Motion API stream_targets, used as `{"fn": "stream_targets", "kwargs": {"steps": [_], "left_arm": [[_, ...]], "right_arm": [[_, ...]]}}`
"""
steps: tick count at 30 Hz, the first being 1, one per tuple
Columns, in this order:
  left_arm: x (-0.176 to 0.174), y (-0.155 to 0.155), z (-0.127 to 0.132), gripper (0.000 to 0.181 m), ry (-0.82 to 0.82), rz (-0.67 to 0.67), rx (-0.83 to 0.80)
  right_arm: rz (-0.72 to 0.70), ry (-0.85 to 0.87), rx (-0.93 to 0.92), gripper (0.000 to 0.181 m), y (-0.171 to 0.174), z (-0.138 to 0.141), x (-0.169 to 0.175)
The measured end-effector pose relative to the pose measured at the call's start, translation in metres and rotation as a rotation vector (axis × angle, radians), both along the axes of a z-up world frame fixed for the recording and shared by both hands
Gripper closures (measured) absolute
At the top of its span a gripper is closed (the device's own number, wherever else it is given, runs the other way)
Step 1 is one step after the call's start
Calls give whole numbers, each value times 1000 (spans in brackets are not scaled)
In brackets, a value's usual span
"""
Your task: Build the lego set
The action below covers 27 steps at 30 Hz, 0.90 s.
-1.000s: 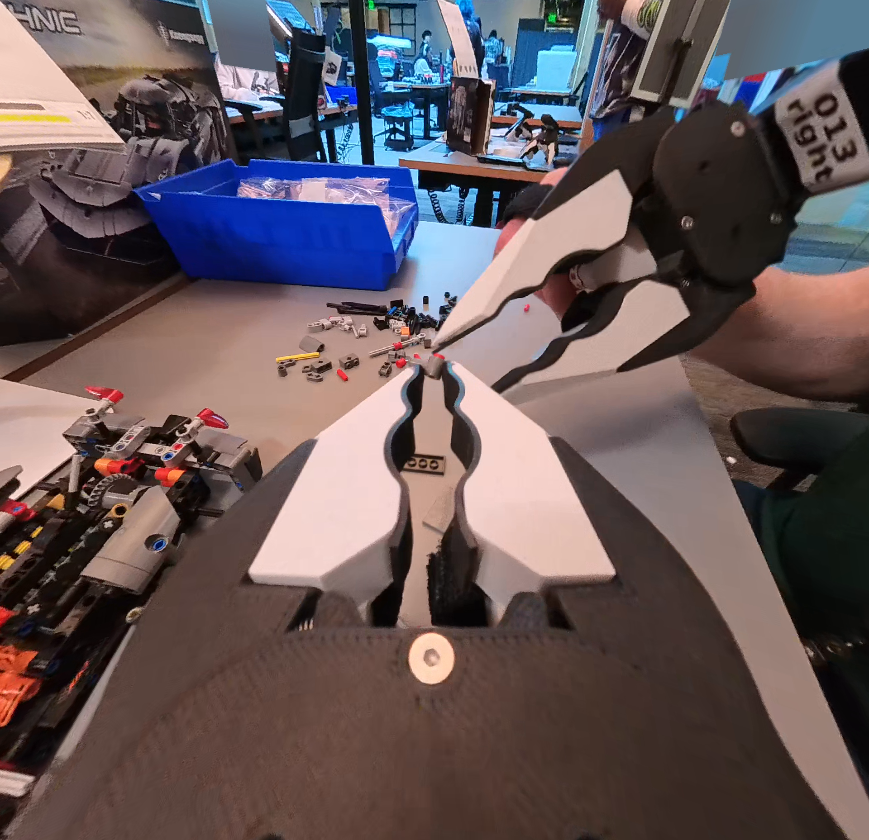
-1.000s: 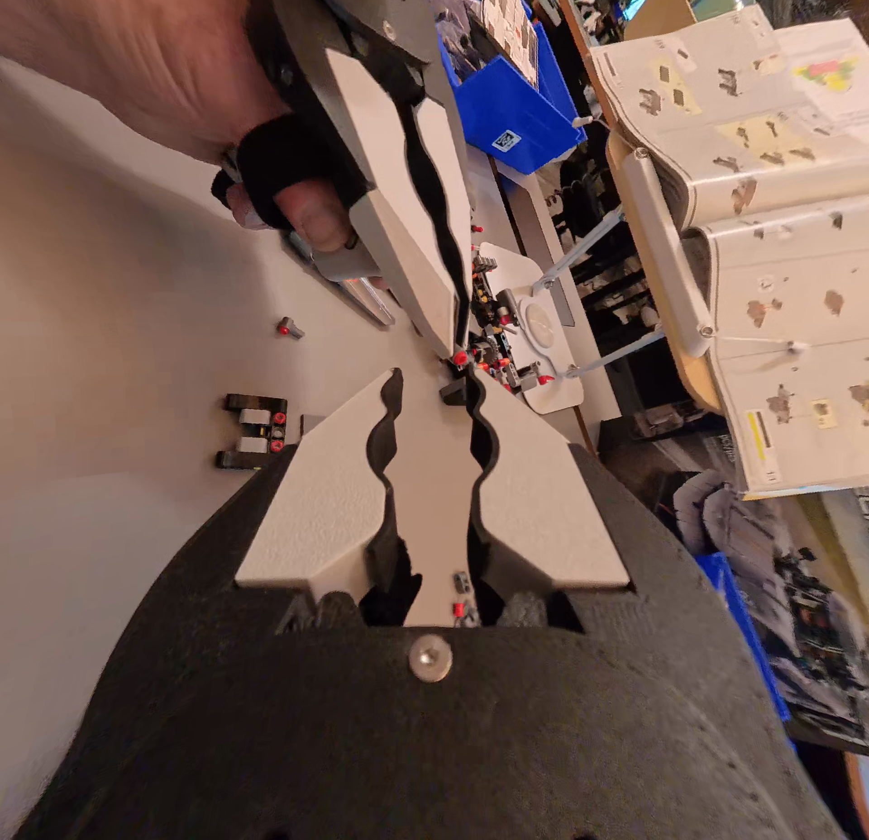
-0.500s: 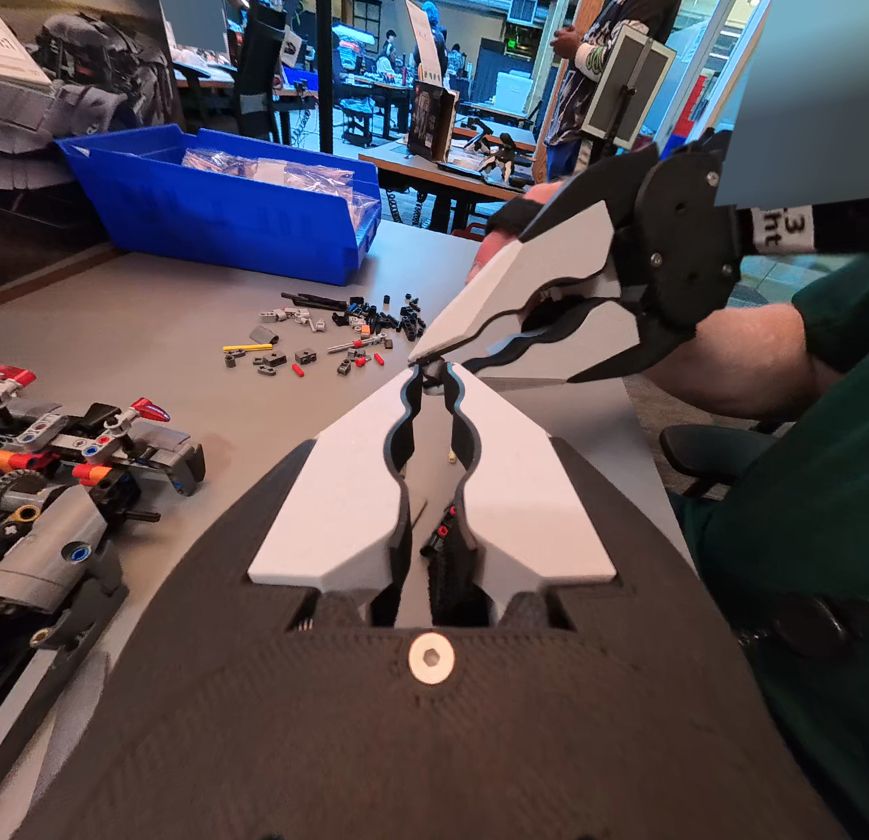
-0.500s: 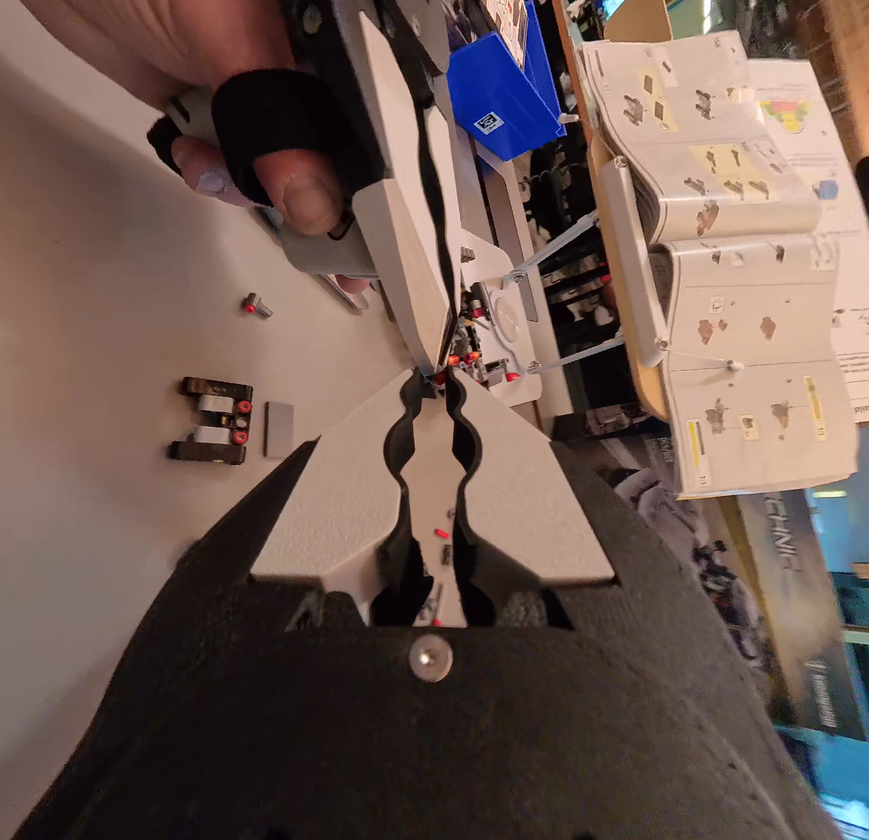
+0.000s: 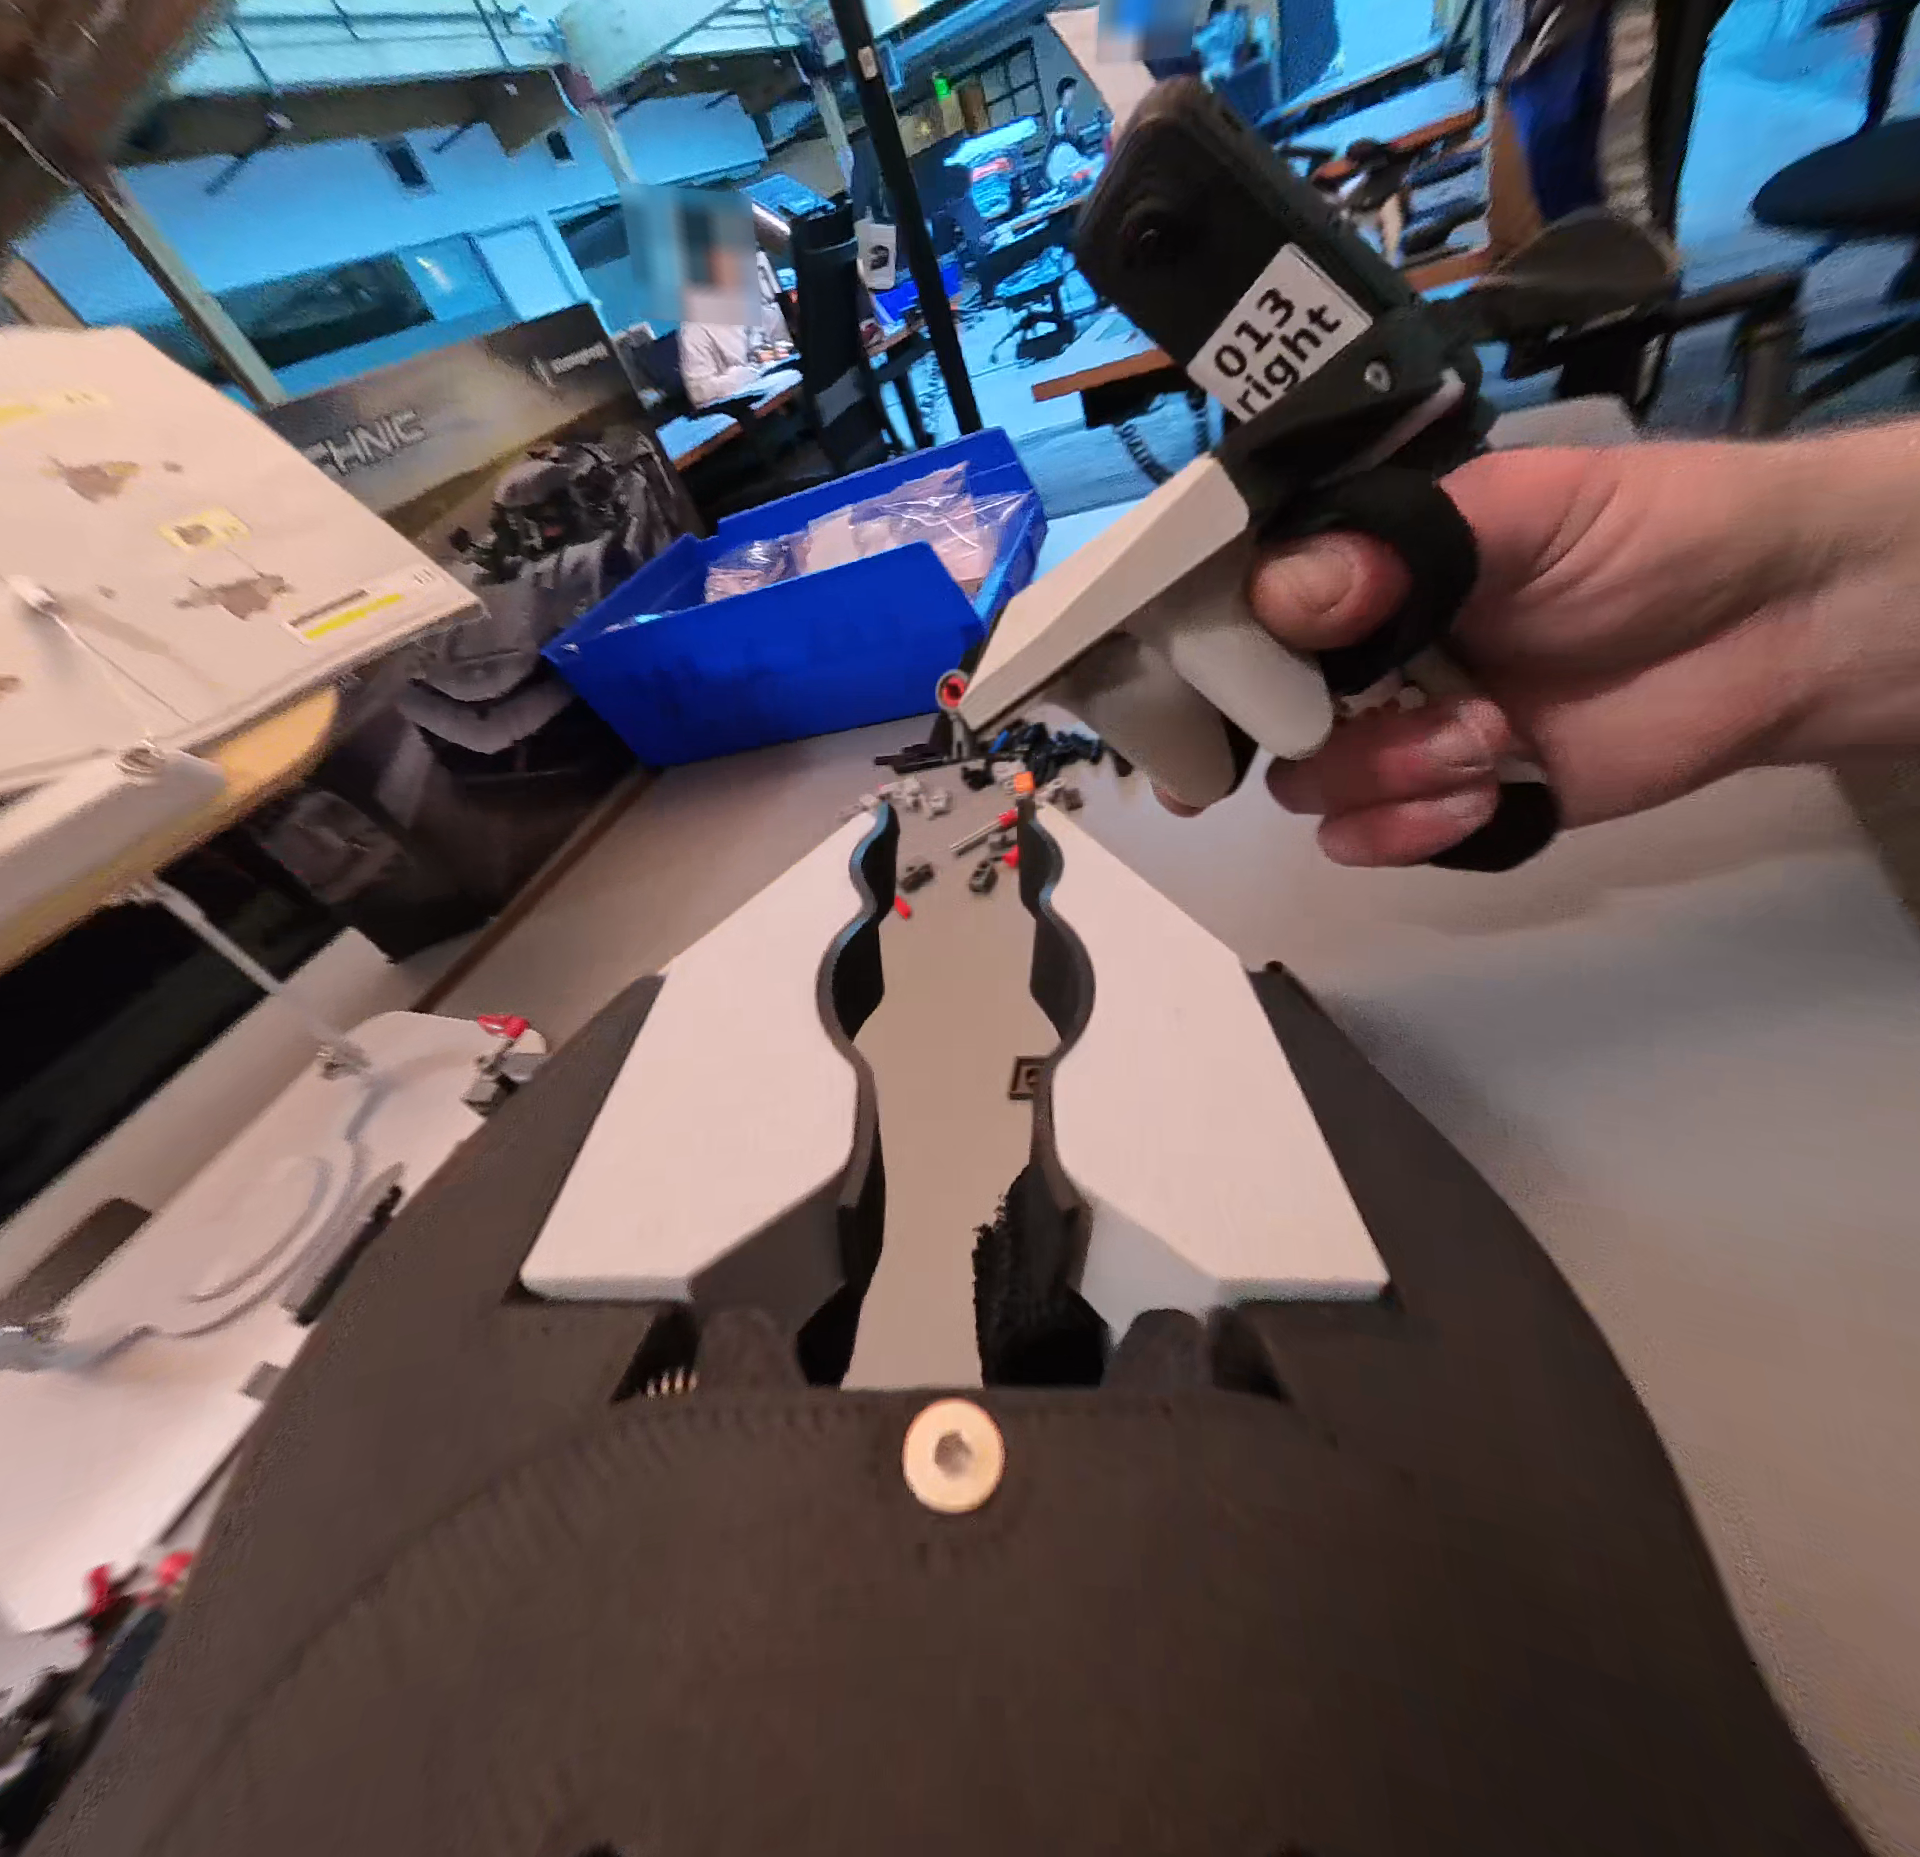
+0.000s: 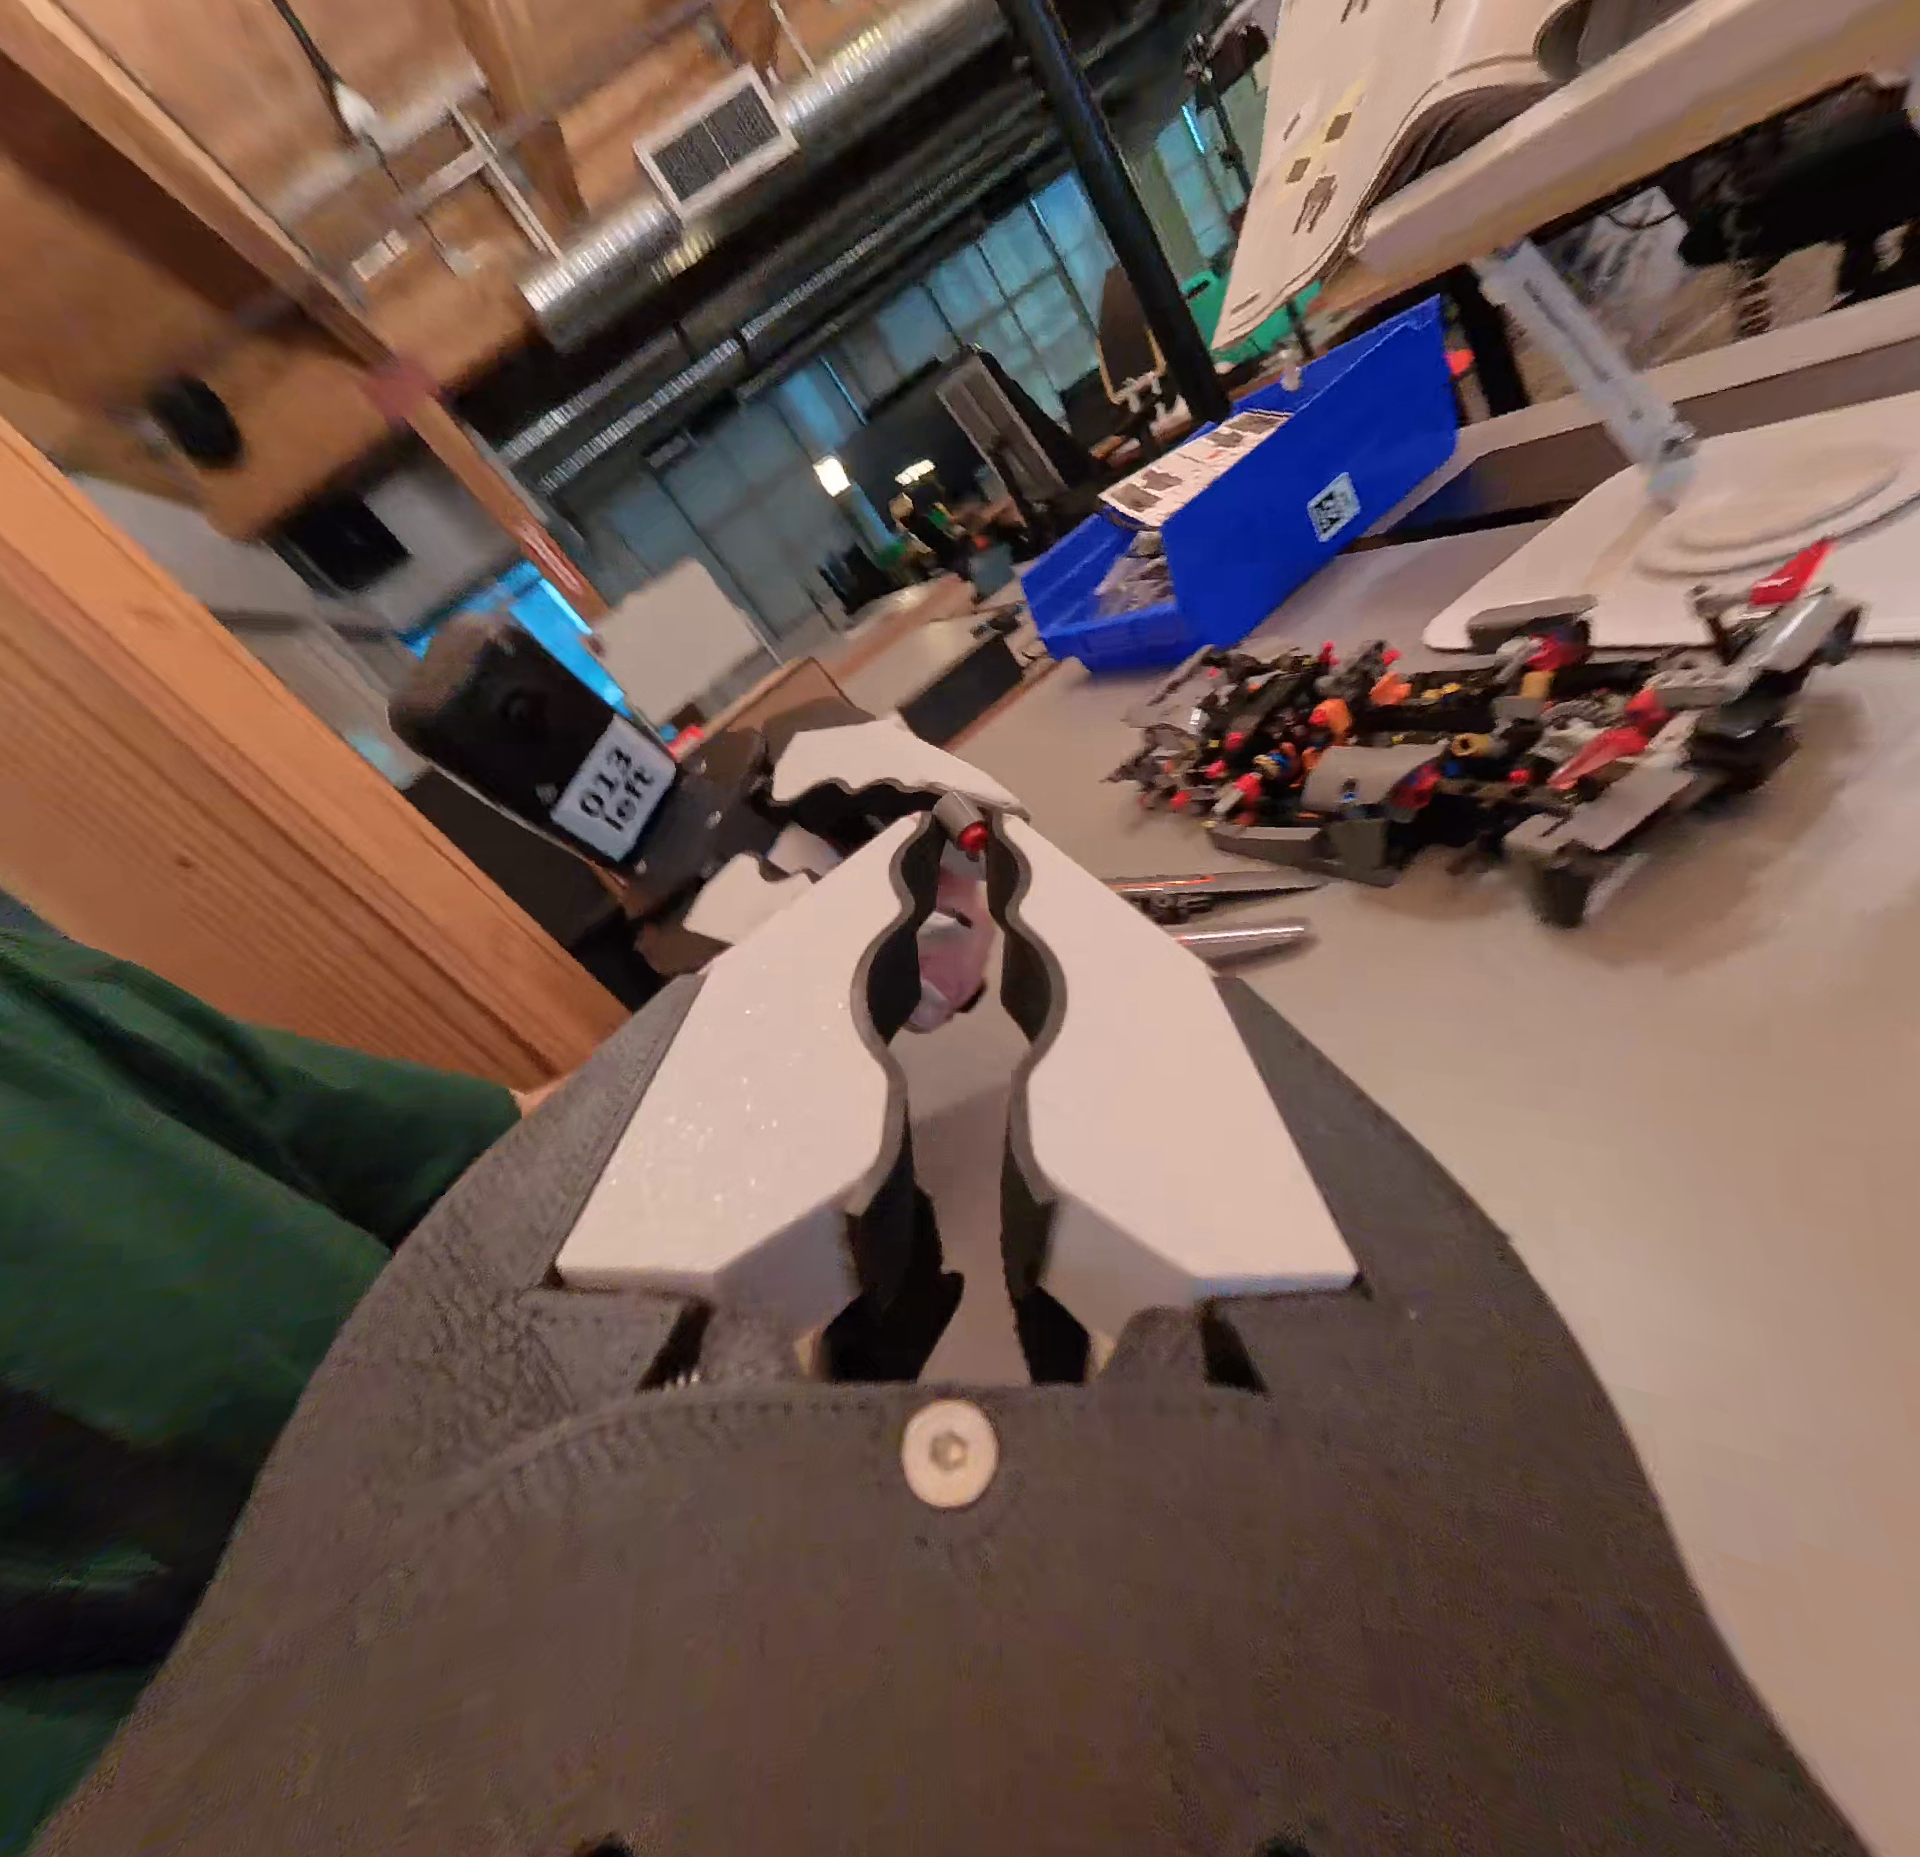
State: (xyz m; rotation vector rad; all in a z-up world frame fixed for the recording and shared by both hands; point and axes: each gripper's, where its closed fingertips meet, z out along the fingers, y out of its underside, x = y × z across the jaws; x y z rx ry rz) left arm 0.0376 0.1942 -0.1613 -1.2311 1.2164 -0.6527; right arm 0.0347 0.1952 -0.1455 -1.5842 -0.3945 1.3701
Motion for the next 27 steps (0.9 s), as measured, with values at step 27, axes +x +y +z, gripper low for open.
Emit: {"fn": "stream_targets", "kwargs": {"steps": [27], "left_arm": [[14, -25, -18, 174, 181, 42, 267]], "right_arm": [[-144, -80, -97, 174, -31, -22, -5]]}}
